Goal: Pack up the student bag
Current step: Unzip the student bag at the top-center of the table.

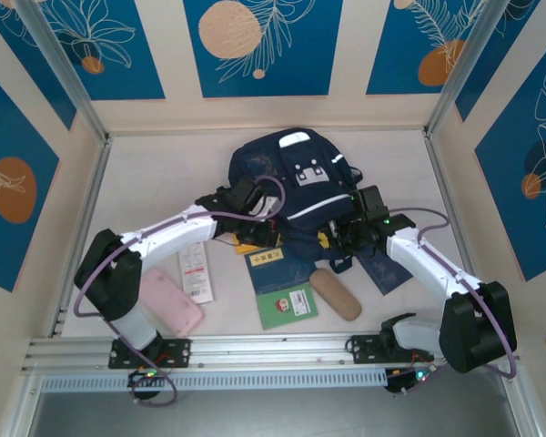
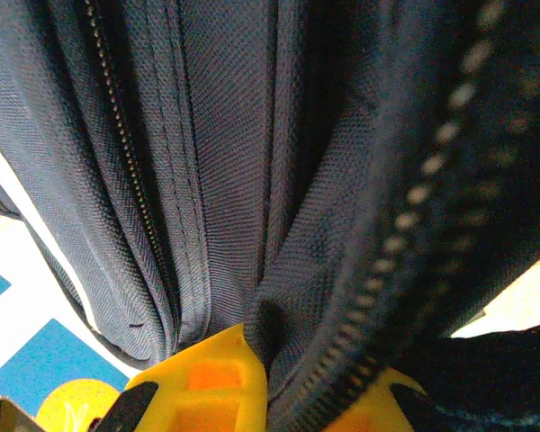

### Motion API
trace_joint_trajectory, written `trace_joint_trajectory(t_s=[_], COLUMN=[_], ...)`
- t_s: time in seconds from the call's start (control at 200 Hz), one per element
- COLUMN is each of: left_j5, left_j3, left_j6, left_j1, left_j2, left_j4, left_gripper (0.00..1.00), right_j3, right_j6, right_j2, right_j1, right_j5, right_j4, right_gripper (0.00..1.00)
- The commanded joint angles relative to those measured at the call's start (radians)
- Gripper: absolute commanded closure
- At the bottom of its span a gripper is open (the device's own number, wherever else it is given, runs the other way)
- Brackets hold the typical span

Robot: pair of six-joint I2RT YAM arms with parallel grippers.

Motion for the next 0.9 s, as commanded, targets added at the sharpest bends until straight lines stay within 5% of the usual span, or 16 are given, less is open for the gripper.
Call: trace_joint_trajectory(t_s=[0.0, 0.67, 0.895], left_j5=[-0.031, -0.035, 0.03], left_j3=[-0.017, 0.134, 0.181], left_j6=[0.012, 0.034, 0.041], left_j1=[0.065, 0.25, 0.265], left_j2=[-0.044, 0.14, 0.173], left_j4=[-0.005, -0.022, -0.023], left_gripper=[1.0, 0.97, 0.8], right_j3=[-0.003, 0.015, 0.018], right_j6=[-0.006, -0.063, -0.052], right_j2=[-0.021, -0.01, 0.016], right_j1=[-0.027, -0.027, -0.013], right_j5=[0.026, 0.012, -0.016], right_j4=[-0.012, 0.008, 0.058], right_gripper=[1.0, 1.0, 1.0])
